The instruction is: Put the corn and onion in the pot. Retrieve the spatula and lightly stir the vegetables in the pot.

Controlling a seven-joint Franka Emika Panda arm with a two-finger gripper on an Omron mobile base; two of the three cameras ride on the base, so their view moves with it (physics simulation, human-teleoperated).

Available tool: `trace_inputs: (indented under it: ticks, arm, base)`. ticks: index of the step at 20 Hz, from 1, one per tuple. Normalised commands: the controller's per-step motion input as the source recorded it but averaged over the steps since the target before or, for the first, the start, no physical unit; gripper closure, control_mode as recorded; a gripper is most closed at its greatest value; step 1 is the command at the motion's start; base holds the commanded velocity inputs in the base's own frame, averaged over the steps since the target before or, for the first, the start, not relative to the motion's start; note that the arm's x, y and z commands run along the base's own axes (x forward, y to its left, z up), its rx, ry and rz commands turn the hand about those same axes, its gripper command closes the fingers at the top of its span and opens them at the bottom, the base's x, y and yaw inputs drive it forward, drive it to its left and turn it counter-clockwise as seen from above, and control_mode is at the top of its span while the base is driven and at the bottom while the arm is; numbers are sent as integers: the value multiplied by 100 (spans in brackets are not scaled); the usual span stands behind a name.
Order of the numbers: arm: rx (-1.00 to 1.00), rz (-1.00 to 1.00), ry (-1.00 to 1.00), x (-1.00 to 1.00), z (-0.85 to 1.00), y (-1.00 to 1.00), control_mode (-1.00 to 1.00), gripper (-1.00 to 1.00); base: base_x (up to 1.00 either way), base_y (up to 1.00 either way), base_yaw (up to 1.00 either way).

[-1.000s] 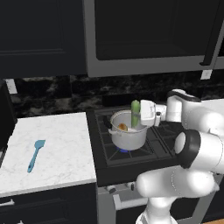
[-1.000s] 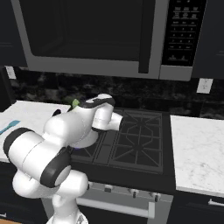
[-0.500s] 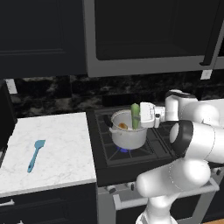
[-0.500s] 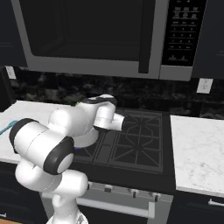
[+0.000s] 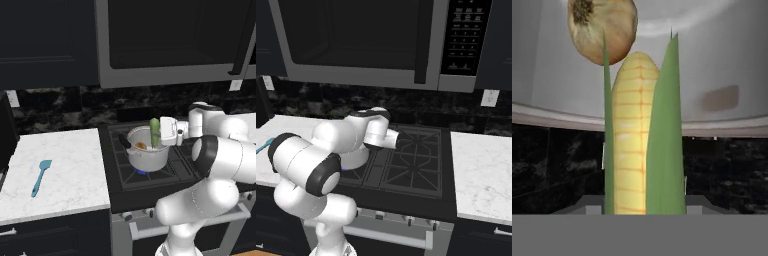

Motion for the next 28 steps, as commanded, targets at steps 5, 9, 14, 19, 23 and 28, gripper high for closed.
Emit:
trace_inputs:
  ticks: [5, 9, 14, 19, 23, 28]
  arm:
    - [0, -2, 0, 0, 6, 1, -100, -100]
    - [0, -2, 5, -21, 48, 0, -100, -100]
    - [-8, -3, 3, -80, 67, 26, -100, -100]
    - [-30, -3, 3, -100, 37, 93, -100, -100]
    - [-40, 0, 0, -100, 21, 100, -100, -100]
    - [-49, 24, 0, -99, 12, 100, -100, -100]
  base:
    - [0, 0, 0]
    - [0, 0, 0]
    - [0, 0, 0]
    - [0, 0, 0]
    - [0, 0, 0]
    - [0, 0, 0]
